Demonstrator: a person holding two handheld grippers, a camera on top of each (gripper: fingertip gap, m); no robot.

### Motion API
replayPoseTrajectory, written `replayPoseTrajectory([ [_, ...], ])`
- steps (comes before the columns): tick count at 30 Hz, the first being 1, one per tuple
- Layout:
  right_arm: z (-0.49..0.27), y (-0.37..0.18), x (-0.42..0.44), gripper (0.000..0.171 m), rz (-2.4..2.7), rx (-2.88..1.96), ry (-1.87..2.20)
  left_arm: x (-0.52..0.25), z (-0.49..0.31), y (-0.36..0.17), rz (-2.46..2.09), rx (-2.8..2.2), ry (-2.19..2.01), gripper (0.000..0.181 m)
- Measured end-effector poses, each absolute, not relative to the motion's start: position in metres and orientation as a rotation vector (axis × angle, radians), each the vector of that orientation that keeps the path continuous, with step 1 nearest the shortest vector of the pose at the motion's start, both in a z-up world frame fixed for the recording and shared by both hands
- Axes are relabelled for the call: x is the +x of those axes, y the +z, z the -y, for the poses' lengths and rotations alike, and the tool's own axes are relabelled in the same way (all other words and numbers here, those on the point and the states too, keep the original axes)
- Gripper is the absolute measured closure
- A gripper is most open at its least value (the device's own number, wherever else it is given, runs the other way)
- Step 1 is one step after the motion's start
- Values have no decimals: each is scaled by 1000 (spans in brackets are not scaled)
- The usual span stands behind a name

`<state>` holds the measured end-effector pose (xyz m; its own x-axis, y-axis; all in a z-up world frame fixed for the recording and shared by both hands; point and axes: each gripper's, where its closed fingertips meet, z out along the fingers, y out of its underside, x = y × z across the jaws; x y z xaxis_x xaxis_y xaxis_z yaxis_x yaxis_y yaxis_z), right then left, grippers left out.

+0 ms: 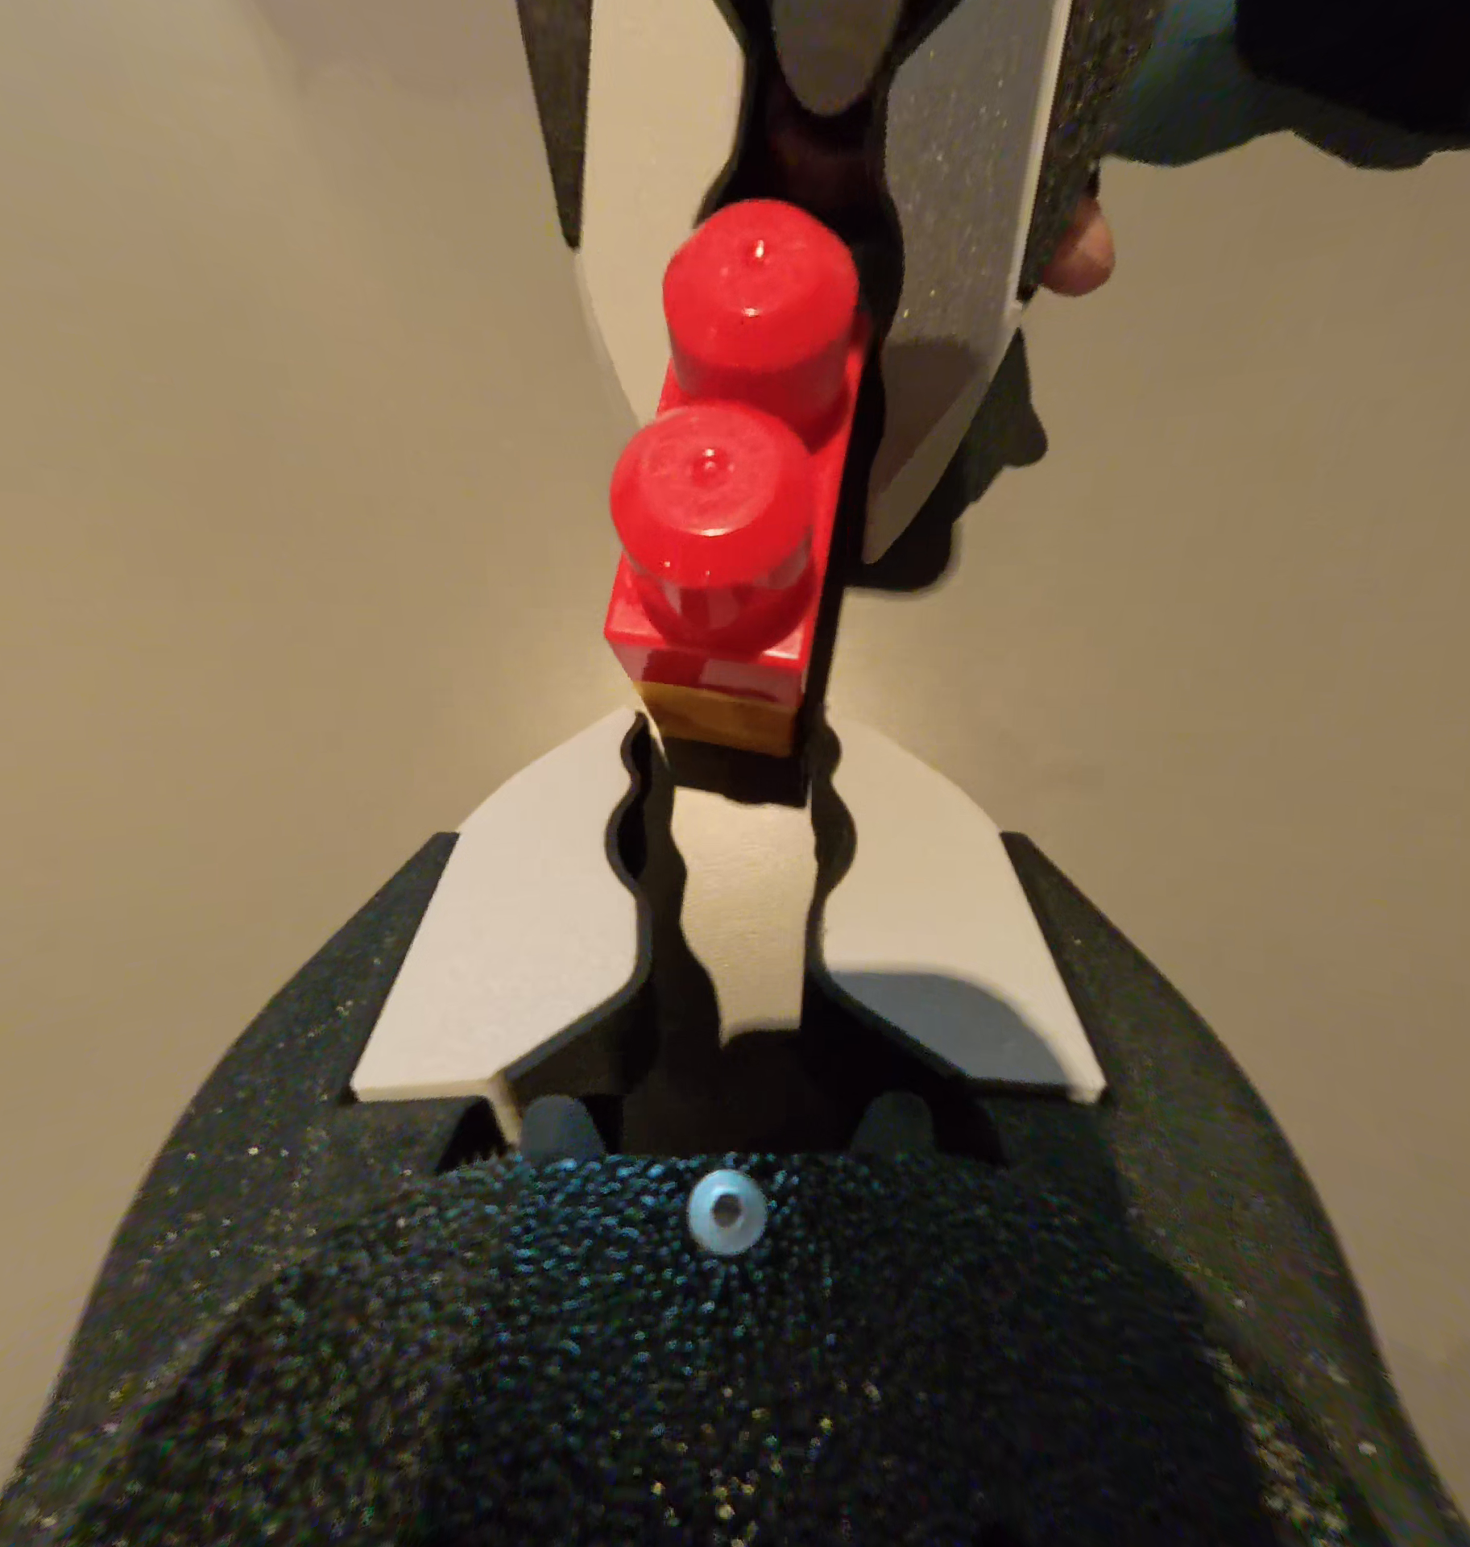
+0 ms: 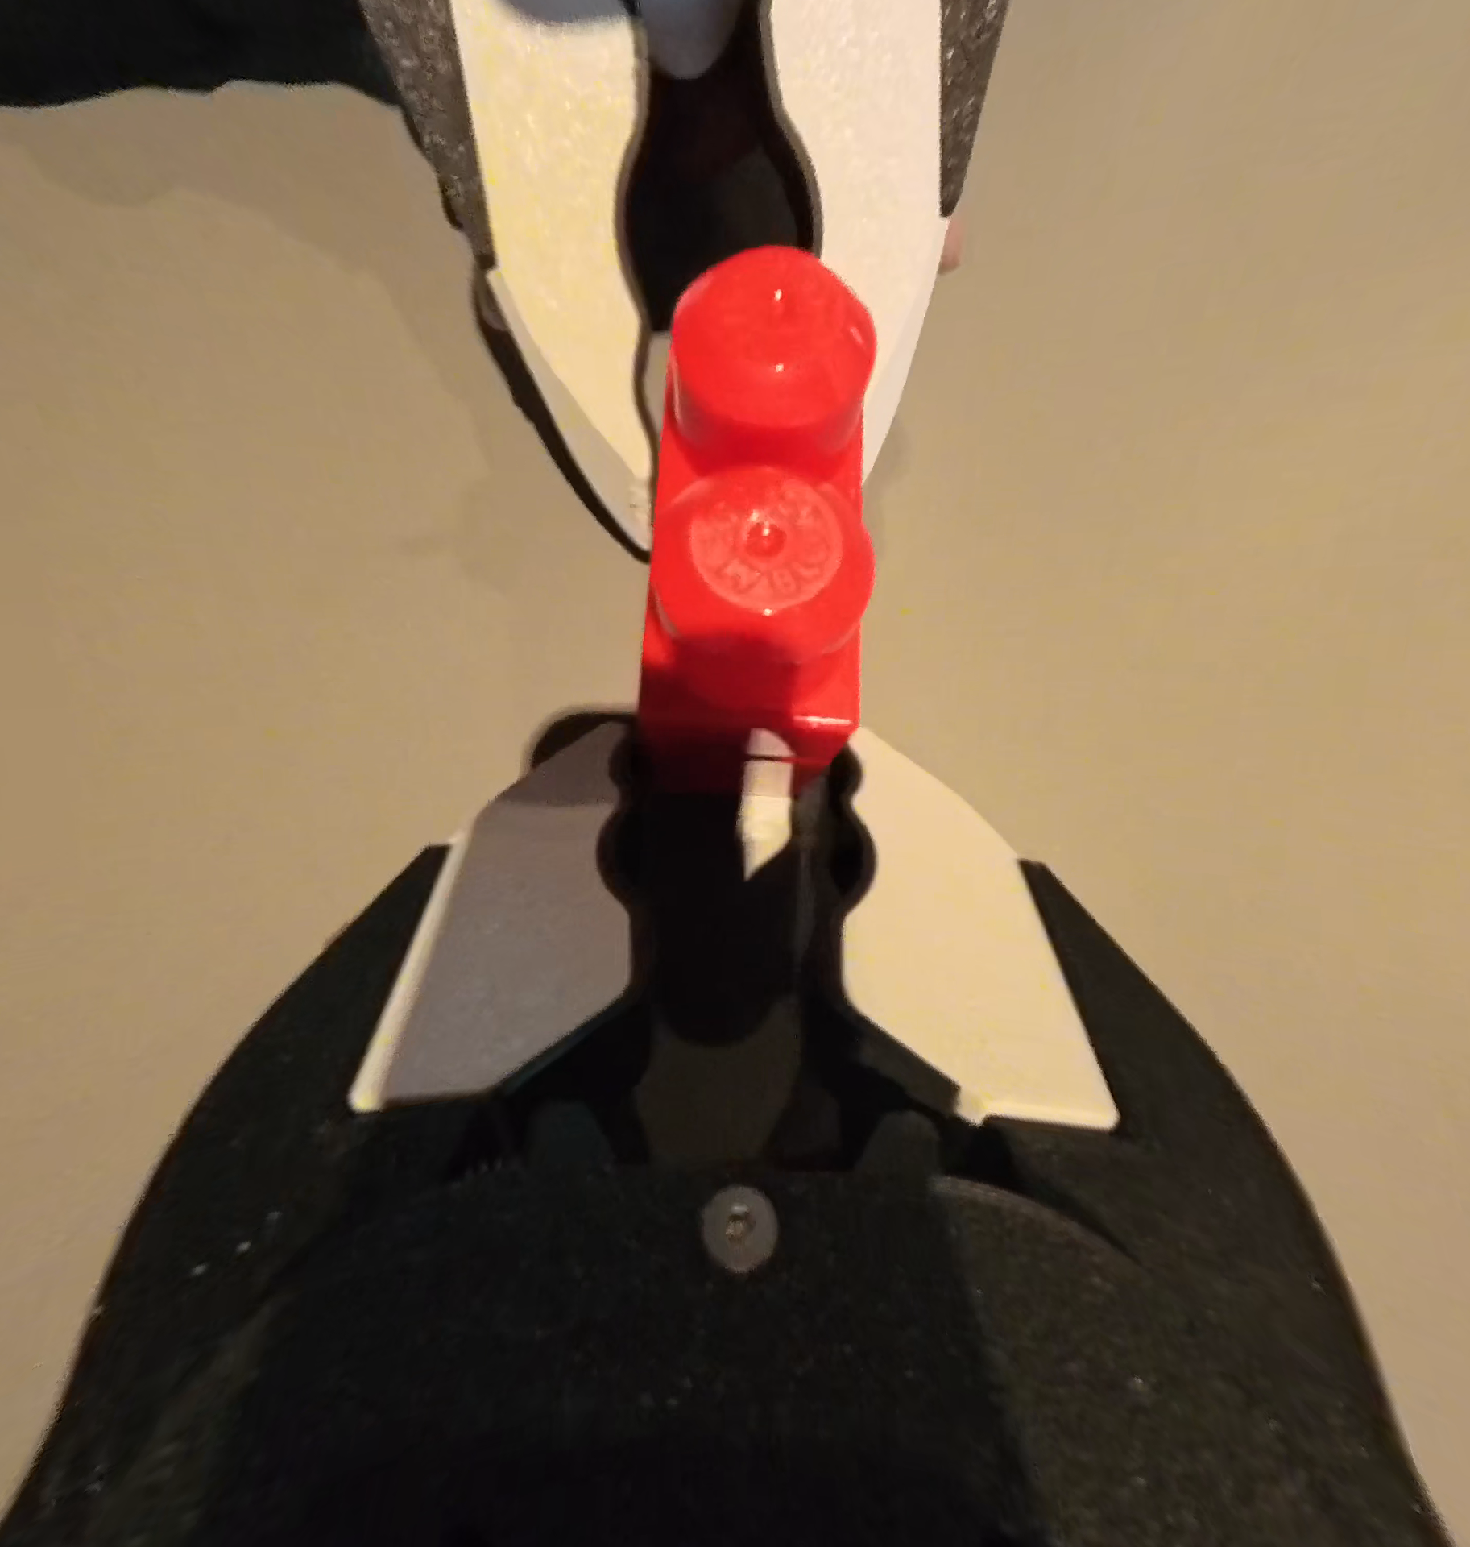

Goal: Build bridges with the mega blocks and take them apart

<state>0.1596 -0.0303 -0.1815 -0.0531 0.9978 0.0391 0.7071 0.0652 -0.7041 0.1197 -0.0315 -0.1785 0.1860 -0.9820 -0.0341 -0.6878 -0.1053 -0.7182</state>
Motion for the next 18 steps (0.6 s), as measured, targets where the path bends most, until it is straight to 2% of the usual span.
replayPoseTrajectory([
  [1,30,-181,161,113,1812,-1697,703,117,31,-180,-1566,-1875,-621,140],
  [3,31,-181,164,101,1816,-1689,701,110,30,-180,-1556,-1881,-620,136],
  [9,32,-156,158,95,1717,-1589,789,123,30,-144,-1452,-1687,-748,135],
  [13,26,-145,156,102,1664,-1547,763,126,30,-138,-1439,-1641,-756,137],
  [17,26,-147,155,134,1681,-1540,749,130,29,-142,-1449,-1639,-743,147],
  [18,26,-148,154,134,1678,-1543,752,130,29,-142,-1448,-1634,-741,147],
])
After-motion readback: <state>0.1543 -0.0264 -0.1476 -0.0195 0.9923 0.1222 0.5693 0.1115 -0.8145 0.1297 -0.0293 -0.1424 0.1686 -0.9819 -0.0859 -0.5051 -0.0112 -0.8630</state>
